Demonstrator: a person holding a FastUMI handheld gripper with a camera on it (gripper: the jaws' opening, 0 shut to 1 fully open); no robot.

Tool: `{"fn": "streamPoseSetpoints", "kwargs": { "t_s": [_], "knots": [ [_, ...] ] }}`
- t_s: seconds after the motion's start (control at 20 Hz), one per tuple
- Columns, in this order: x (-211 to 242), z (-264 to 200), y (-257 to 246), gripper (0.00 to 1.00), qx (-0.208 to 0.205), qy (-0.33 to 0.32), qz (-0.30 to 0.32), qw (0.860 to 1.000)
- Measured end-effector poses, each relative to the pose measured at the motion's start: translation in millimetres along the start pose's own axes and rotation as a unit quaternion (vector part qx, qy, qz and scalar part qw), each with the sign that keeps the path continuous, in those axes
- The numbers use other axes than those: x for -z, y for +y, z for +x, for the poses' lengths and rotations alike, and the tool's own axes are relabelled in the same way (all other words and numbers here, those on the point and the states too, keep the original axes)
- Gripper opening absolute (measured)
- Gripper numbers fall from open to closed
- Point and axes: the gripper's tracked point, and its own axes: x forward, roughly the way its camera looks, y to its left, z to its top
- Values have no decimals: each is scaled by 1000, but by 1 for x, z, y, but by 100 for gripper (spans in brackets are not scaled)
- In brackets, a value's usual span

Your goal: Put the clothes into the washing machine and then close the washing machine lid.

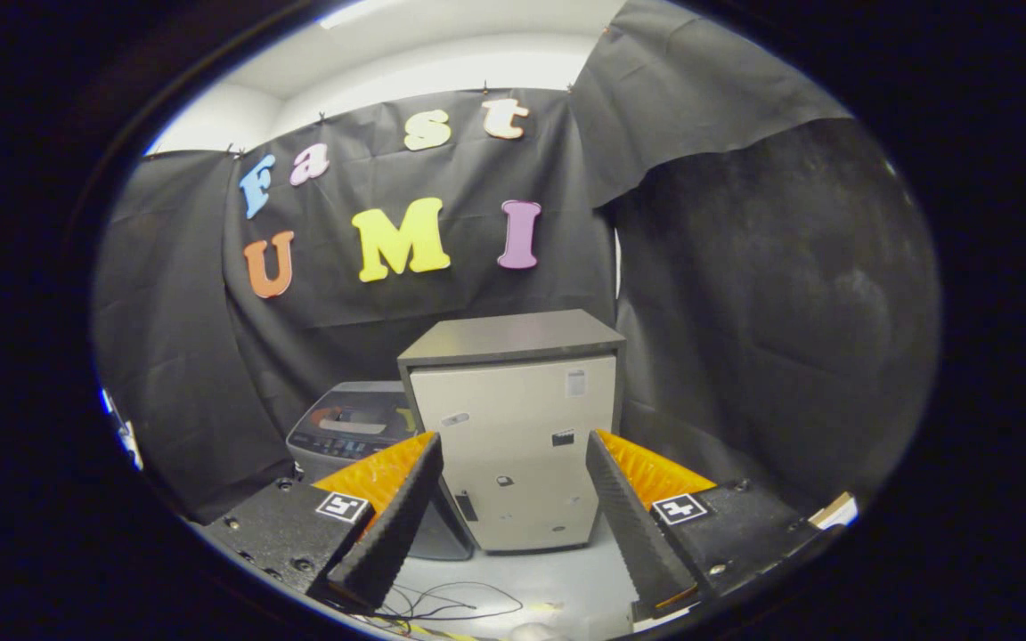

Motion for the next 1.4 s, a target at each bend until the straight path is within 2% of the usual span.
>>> {"fn": "streamPoseSetpoints", "kwargs": {
  "t_s": [0.2, 1.4],
  "knots": [
    [-2, -3, -13, 100, 9, -6, 5, 1000],
    [-26, -15, -30, 100, -5, -10, -24, 1000]
  ]
}}
